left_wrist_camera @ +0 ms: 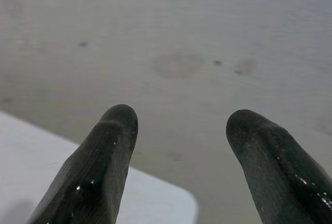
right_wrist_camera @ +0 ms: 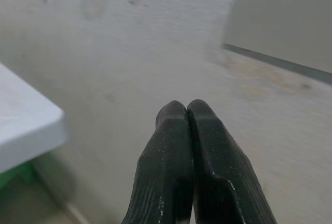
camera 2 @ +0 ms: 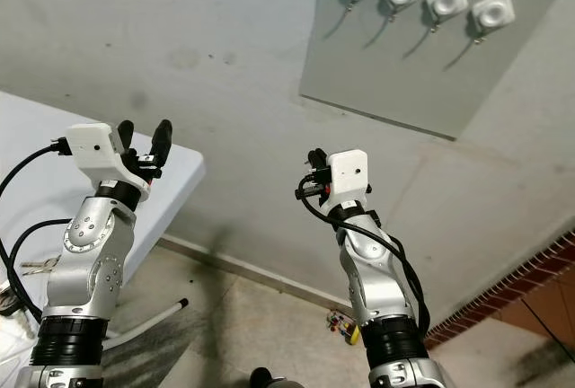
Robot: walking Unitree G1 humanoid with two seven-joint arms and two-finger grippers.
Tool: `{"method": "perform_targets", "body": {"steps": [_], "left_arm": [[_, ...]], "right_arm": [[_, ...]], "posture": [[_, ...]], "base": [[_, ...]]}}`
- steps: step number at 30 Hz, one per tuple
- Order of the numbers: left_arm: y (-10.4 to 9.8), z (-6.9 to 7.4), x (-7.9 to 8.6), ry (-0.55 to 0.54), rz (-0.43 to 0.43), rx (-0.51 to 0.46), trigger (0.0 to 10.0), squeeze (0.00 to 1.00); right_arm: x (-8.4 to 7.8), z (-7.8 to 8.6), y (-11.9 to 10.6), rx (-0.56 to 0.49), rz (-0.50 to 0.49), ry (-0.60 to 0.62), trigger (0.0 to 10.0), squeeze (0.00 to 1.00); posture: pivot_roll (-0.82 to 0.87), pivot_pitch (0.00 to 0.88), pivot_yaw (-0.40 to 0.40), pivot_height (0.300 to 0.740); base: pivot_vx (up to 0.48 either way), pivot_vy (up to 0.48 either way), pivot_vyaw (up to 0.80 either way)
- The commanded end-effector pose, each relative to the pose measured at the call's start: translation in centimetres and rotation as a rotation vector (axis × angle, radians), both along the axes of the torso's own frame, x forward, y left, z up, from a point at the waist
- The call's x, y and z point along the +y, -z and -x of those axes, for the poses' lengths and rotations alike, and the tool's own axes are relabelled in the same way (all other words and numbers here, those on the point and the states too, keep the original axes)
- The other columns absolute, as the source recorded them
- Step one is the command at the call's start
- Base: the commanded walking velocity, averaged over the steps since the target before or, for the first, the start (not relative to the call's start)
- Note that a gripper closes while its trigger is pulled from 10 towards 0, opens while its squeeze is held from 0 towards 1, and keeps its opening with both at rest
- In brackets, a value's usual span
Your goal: Hang keys on a hook
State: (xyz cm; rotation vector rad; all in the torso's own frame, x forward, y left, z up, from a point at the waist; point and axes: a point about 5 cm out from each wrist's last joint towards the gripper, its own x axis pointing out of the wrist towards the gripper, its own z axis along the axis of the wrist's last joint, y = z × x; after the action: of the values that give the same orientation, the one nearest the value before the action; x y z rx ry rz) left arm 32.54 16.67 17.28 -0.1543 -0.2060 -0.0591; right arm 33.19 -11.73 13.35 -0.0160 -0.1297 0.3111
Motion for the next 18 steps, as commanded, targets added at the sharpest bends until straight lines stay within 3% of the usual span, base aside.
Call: {"method": "perform_targets", "body": {"steps": [1,18], "left_arm": [[0.04,0.08,-0.19,0.013,-0.002,0.007,10.0,0.0],[0.28,0.26,-0.17,0.027,-0.011,0.029,10.0,0.0]], "right_arm": [[-0.43,0.01,-0.23,-0.008,0.014,0.005,10.0,0.0],[-0.23,0.14,-0.49,-0.03,0.009,-0.017,10.0,0.0]], "posture": [[-0.08,0.069,-0.078,0.74],[-0.08,0.068,-0.082,0.74]], "base": [[0.0,0.0,0.0],[0.0,0.0,0.0]]}}
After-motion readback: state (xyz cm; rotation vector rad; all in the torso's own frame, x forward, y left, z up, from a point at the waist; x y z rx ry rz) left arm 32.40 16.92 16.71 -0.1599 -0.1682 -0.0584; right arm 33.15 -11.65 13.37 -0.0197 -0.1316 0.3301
